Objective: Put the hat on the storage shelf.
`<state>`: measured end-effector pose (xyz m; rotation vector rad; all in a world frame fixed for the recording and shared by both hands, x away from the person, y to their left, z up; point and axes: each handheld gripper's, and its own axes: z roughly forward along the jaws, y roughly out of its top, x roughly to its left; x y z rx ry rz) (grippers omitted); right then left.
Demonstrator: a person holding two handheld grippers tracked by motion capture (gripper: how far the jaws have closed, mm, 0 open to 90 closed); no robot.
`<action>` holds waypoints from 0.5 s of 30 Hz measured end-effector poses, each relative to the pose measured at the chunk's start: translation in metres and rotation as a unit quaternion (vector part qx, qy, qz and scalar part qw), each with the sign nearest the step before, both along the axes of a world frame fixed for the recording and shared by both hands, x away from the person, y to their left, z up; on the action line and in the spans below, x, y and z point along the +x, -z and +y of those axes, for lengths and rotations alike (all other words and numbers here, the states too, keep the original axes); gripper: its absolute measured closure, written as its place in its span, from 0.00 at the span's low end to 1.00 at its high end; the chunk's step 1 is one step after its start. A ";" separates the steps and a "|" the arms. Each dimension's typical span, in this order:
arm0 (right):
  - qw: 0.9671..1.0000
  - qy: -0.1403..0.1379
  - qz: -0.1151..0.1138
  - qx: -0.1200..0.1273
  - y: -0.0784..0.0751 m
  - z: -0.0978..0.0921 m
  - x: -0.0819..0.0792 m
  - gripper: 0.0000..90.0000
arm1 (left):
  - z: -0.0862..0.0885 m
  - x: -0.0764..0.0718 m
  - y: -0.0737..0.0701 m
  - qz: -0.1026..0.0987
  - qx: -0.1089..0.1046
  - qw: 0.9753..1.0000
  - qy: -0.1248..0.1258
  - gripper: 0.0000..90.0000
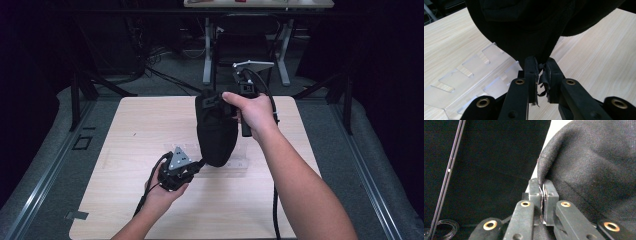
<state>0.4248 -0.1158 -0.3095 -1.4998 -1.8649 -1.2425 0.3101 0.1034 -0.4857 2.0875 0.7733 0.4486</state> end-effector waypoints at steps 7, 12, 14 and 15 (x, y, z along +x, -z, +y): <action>1.000 0.003 -0.017 -0.002 -0.004 0.000 -0.003 0.91 | -0.003 -0.003 0.000 -0.018 0.019 1.000 0.001 0.94; 1.000 0.004 -0.026 0.009 -0.009 -0.004 -0.006 0.90 | -0.002 -0.003 0.000 -0.026 0.030 0.999 0.003 0.94; 0.999 0.006 -0.031 0.007 -0.011 -0.006 -0.007 0.90 | -0.002 -0.004 0.000 -0.030 0.036 0.999 0.001 0.95; 0.999 0.007 -0.033 0.005 -0.012 -0.007 -0.007 0.90 | -0.002 -0.004 0.000 -0.032 0.038 0.999 0.000 0.95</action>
